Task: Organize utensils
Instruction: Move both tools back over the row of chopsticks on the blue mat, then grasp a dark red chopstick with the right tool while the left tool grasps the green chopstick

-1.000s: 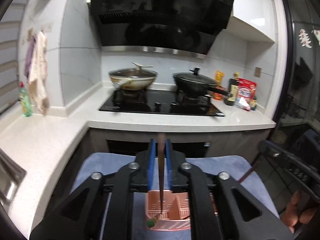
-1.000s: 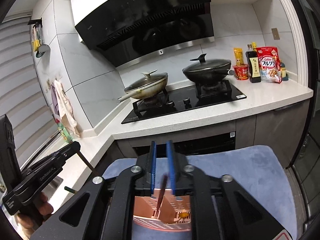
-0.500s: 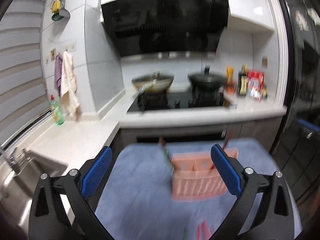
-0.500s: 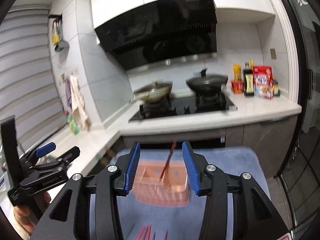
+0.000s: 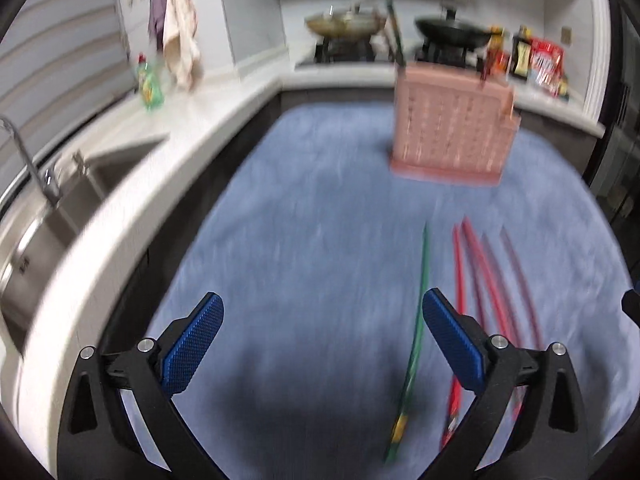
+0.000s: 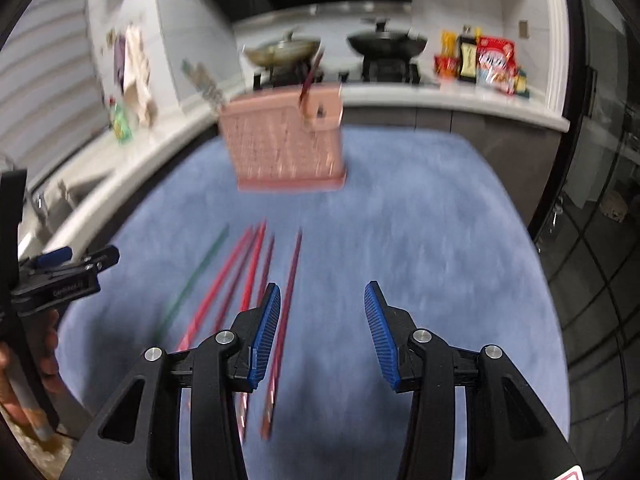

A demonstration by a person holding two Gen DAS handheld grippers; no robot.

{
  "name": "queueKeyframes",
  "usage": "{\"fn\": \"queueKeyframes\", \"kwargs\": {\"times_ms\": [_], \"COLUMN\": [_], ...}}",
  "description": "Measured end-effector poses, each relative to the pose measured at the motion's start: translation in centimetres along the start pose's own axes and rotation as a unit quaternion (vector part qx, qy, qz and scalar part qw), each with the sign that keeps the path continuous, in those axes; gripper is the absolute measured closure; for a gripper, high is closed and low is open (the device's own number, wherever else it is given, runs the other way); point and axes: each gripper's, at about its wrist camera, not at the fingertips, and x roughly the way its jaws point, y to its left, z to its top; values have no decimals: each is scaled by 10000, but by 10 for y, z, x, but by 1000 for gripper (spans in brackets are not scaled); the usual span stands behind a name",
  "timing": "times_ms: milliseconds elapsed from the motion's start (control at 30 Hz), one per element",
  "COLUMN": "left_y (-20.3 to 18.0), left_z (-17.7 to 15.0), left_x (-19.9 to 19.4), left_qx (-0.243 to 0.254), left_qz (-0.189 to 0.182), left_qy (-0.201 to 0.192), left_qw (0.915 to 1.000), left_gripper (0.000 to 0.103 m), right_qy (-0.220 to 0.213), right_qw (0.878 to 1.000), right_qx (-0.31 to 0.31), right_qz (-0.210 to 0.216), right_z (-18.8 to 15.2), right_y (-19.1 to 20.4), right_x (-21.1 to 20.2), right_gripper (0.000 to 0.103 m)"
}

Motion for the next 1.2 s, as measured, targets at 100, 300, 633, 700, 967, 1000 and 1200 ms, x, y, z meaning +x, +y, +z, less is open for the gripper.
{"fn": "queueKeyframes", "kwargs": {"times_ms": [100, 300, 633, 700, 967, 1000, 1200], "left_y": [-1, 1, -3, -4, -10, -11, -17], "left_z": [-24, -47, -71, -75, -80, -81, -82], "left_x": [7, 4, 4, 5, 8, 10, 15], "left_qx": [-11, -56, 6, -36, -15, -12, 178], "left_qz": [67, 13, -115, -180, -345, -374, -259], "left_qy": [209, 209, 310, 329, 393, 425, 463], "left_qw": [9998, 9998, 9995, 9993, 9986, 9984, 9984], "left_gripper": [8, 8, 8, 8, 8, 8, 8], "right_qy": [192, 391, 703, 756, 777, 772, 760], "right_qw": [9998, 9992, 9974, 9970, 9969, 9969, 9970], "right_qx": [68, -10, -50, -57, -73, -75, 0], "right_qz": [-52, 32, 148, 176, 137, 132, 139], "right_z": [-25, -51, -68, -70, -74, -75, -77], "right_y": [3, 19, 34, 36, 36, 36, 32], "right_x": [7, 18, 40, 42, 45, 45, 45], "right_gripper": [62, 66, 82, 83, 88, 88, 95]}}
